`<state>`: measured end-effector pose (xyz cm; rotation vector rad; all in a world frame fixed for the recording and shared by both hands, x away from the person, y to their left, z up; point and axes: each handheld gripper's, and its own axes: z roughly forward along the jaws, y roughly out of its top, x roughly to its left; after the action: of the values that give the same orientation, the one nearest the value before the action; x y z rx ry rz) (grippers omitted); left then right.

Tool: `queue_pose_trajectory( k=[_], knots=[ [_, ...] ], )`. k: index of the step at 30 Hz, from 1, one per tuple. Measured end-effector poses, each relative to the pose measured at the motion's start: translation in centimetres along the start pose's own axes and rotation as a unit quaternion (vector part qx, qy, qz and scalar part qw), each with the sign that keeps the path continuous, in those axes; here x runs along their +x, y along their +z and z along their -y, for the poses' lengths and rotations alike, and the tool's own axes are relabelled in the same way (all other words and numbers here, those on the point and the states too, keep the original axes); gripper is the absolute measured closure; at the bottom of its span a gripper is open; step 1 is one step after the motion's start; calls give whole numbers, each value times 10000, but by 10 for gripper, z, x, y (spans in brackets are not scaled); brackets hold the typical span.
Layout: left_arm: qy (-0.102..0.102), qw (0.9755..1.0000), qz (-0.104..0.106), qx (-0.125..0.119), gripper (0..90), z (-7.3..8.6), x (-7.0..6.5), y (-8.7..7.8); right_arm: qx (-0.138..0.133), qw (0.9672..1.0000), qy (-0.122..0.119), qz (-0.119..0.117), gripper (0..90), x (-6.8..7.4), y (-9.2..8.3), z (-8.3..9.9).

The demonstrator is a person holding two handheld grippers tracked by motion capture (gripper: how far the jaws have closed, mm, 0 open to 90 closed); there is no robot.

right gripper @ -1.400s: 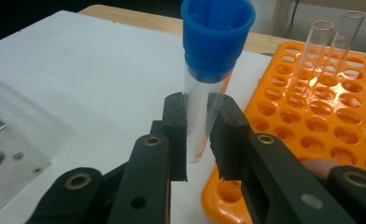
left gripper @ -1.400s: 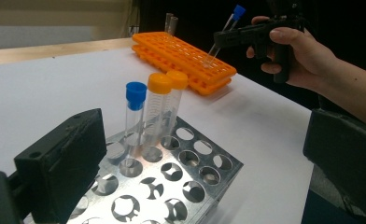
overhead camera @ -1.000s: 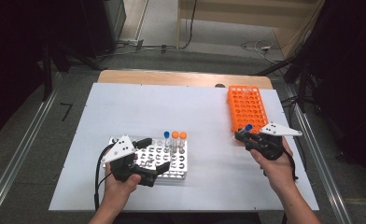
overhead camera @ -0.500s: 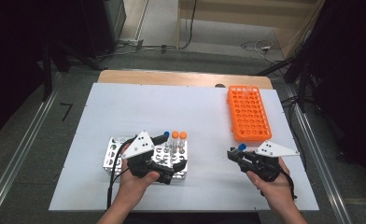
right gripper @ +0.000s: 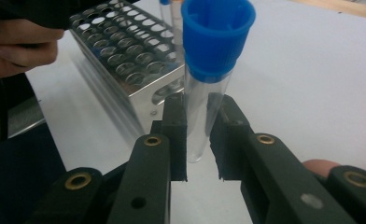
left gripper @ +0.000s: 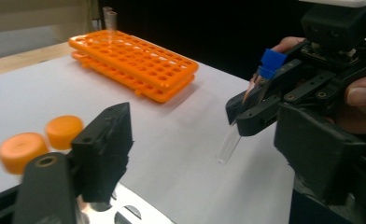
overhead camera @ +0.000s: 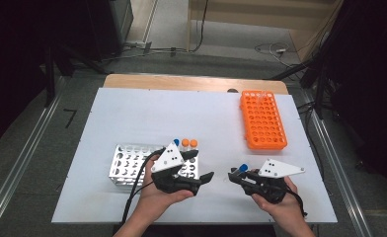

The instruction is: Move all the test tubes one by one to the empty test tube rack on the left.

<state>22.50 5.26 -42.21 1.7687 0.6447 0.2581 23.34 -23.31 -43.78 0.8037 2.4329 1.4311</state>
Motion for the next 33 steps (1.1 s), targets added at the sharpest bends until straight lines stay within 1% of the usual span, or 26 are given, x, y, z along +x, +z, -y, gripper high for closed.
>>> queue_pose_trajectory(
  k=[3, 6, 8, 13, 16, 20, 21, 24, 26, 29, 33],
  knots=[
    [27, 9998, 198, 34, 347, 0, -3, 5, 73, 9999, -54, -96, 750, 5, 4, 0],
    [96, 9994, 316, 100, 428, 0, -7, 10, 157, 9996, -130, -171, 750, 10, 9, 0],
    [132, 9990, 403, 125, 463, 0, -9, 13, 199, 9994, -202, -181, 750, 13, 12, -1],
    [262, 9978, 588, 187, 521, 0, -16, 19, 294, 9989, -235, -275, 750, 18, 17, -2],
    [293, 9969, 700, 224, 566, 0, -19, 22, 340, 9986, -266, -312, 750, 20, 20, -2],
    [372, 9961, 745, 300, 636, 0, -21, 26, 379, 9981, -295, -374, 750, 23, 23, -3],
    [366, 9962, 723, 326, 651, 0, -21, 27, 396, 9980, -308, -390, 750, 24, 23, -3],
    [343, 9954, 824, 358, 684, 1, -21, 29, 425, 9977, -300, -436, 750, 26, 24, -4],
    [366, 9948, 861, 391, 693, 2, -21, 30, 442, 9974, -316, -467, 750, 26, 25, -4],
    [345, 9949, 870, 377, 707, 2, -22, 32, 464, 9970, -345, -522, 749, 28, 26, -5],
    [385, 9952, 826, 360, 726, 2, -22, 31, 472, 9967, -348, -554, 749, 28, 26, -6]
  ],
)
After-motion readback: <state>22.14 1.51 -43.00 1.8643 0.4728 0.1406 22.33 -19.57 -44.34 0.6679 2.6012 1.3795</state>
